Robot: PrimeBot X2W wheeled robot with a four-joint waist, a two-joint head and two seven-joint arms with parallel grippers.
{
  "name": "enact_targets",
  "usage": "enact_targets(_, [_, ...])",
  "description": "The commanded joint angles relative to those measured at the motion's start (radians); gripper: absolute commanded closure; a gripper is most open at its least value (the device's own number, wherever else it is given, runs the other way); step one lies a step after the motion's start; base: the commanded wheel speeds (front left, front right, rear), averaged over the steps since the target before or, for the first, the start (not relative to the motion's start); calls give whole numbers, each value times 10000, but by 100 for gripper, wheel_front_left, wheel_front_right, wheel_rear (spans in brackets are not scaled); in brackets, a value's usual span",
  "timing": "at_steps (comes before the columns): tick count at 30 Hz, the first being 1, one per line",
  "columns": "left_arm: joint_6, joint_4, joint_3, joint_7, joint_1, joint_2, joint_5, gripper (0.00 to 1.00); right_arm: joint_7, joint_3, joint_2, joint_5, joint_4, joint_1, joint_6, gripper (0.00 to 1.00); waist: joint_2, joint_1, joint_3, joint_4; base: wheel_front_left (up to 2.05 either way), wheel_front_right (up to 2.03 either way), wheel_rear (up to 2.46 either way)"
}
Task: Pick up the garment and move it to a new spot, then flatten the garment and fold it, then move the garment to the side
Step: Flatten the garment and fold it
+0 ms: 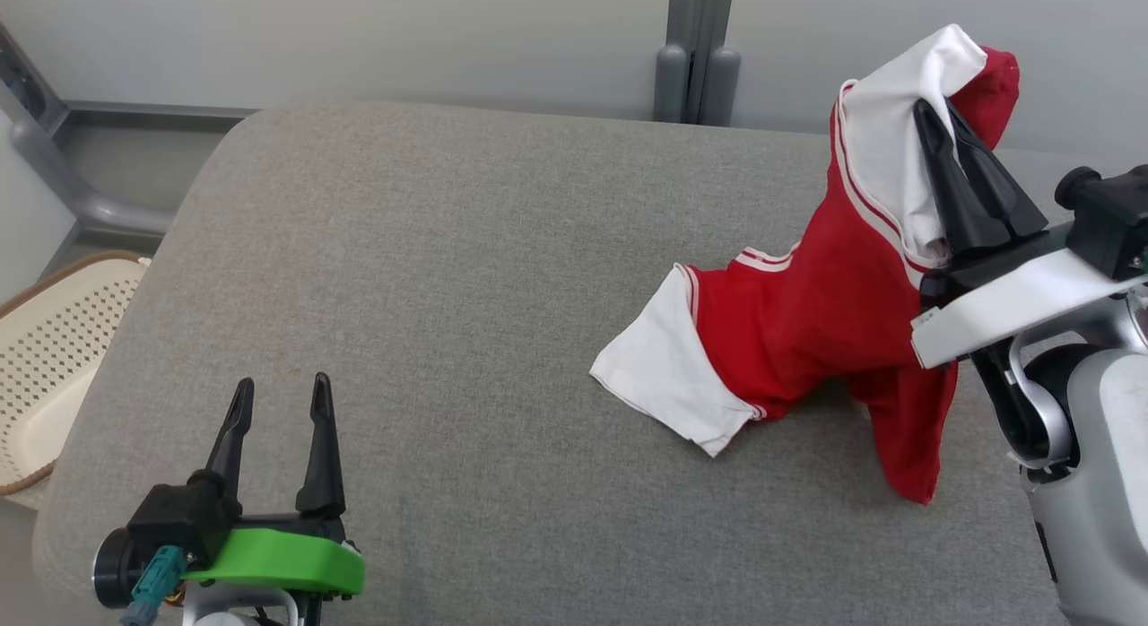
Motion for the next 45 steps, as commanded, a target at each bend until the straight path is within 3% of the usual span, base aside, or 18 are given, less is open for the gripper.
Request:
enact_targets(1, [-42,48,-13,-47,-224,-43,-60,0,-18,34,-116,-48,241,-238,-12,100,0,-1,404,243,0,0,0])
enact_targets(7, [-140,326,-189,-120,-730,-292,-78,0,-189,280,-664,-261,2342,-1663,-12,100,0,-1,1087,626,0,0,0])
enact_targets(11, [-211,519,-309,-170,-1027,-468,-36,0,-496,191,-906,-481,4589,-2688,-12,97,0,-1,1341,848,0,0,0])
enact_targets(12, [-233,583,-348,-181,-1100,-508,-15,0,-664,132,-915,-522,5172,-2936,-12,9,0,-1,1382,905,0,0,0])
enact_targets(13, [-237,631,-386,-186,-1161,-531,2,0,-729,102,-931,-546,5626,-3078,-12,0,0,-1,1418,954,0,0,0])
enact_targets(18, [-274,765,-394,-174,-1315,-639,53,0,-1573,286,-803,-527,7155,-3586,-12,0,0,-1,1394,875,0,0,0])
enact_targets(24, [-330,784,-181,-177,-1053,-595,200,0,-2464,408,-742,-246,7768,-3202,-12,0,0,-1,1045,303,0,0,0])
enact_targets(28, [-352,764,-69,-178,-898,-508,279,0,-2811,461,-835,116,7266,-2311,-13,0,0,-1,771,-57,0,0,0])
enact_targets(35, [-345,672,144,-178,-540,-398,320,0,-2672,255,-1004,621,5512,587,-13,0,0,-1,430,-499,0,0,0])
enact_targets(39, [-345,608,198,-180,-477,-374,333,0,-2352,-135,-762,826,4605,2130,-13,0,0,-1,468,-582,0,0,0])
enact_targets(45, [-417,557,97,-180,-590,-415,391,0,-2040,-640,-210,734,4077,3136,-13,0,0,-1,693,-464,0,0,0])
